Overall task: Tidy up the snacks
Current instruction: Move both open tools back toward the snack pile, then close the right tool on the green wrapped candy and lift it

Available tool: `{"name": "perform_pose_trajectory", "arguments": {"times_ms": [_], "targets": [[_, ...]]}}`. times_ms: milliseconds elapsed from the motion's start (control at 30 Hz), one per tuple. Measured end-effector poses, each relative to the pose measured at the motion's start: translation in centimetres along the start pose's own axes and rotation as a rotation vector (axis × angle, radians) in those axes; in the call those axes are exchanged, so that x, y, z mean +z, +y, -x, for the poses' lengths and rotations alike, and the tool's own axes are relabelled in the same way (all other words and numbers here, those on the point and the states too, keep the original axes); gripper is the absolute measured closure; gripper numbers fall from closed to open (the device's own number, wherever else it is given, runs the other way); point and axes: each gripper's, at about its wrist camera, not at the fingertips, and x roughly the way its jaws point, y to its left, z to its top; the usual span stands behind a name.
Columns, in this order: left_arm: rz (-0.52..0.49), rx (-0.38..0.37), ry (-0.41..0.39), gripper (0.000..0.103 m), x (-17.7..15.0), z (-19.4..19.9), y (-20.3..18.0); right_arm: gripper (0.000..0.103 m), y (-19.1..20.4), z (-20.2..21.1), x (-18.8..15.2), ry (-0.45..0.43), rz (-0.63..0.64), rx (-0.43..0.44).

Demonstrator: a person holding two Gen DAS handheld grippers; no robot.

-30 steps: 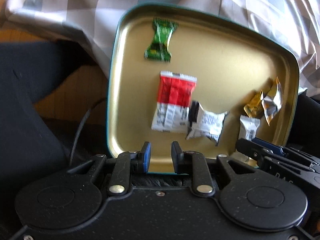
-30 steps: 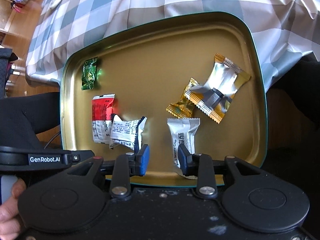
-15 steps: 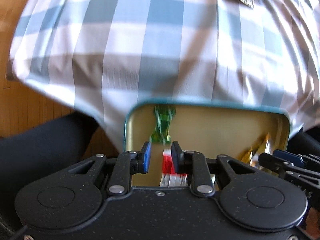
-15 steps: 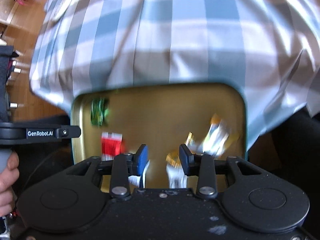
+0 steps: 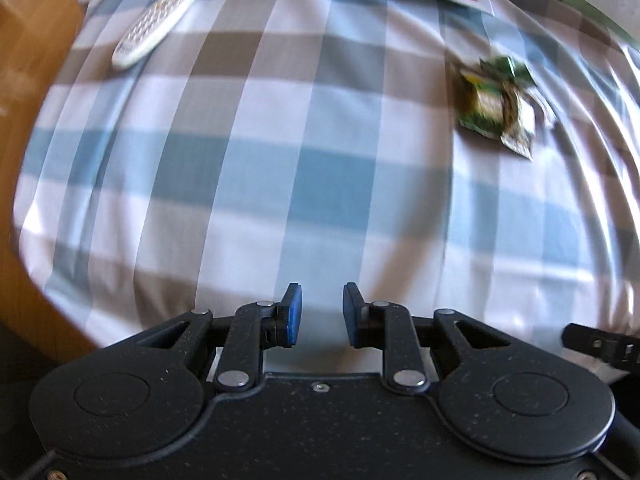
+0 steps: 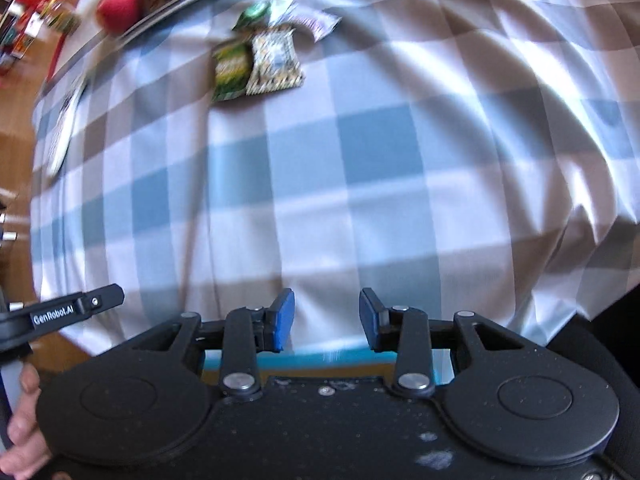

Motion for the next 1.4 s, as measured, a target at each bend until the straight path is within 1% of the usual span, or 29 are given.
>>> {"name": "perform_pose_trajectory", "arguments": {"times_ms": [67, 167, 333, 467, 667, 767, 900, 1000, 1200, 1267, 1400], "targets": [[-0.014, 0.015, -0.016, 0.070, 0.8, -0.8, -0.1, 0.065, 0.2, -0.4, 1.7, -0.010, -0.010, -0.008], [-0.033, 0.029, -0.014, 0.070, 1.6, -1.8, 0.0, 0.065, 1.0, -0.8, 3.8, -0.050, -0.010, -0.009], [-0.023, 0.049, 0.010, 0.070, 2.1, -2.9, 0.4, 0.063, 2.1, -1.2, 7.7, -0.164, -0.021, 0.017], [-0.042, 0.025, 0.020, 0.070, 2.3, -2.8, -0.2, 0.063, 3.0, -1.9, 11.2, -0.241, -0.056, 0.018], [-0.049, -0.057, 0.054, 0.070, 2.4, -2.5, -0.9, 0.062, 4.7, -2.4, 15.3, -0.344, -0.113, 0.007], [-0.038, -0.068, 0.054, 0.070, 2.6, -2.4, -0.8, 0.062, 5.8, -3.2, 17.0, -0.350, -0.135, -0.016], [-0.024, -0.085, 0.061, 0.070, 2.7, -2.3, -0.5, 0.062, 7.2, -4.5, 18.4, -0.340, -0.145, -0.054], [-0.003, -0.107, 0.074, 0.070, 2.8, -2.3, -0.1, 0.062, 7.9, -5.3, 19.4, -0.330, -0.159, -0.063], [0.051, -0.122, 0.079, 0.070, 3.3, -2.3, 0.8, 0.061, 9.0, -6.9, 20.4, -0.305, -0.142, -0.101], [0.065, -0.126, 0.083, 0.070, 3.3, -2.3, 1.0, 0.059, 9.2, -7.5, 20.6, -0.297, -0.144, -0.111], [0.082, -0.141, 0.091, 0.070, 3.5, -2.2, 1.2, 0.059, 9.3, -8.5, 20.9, -0.288, -0.138, -0.133]]}}
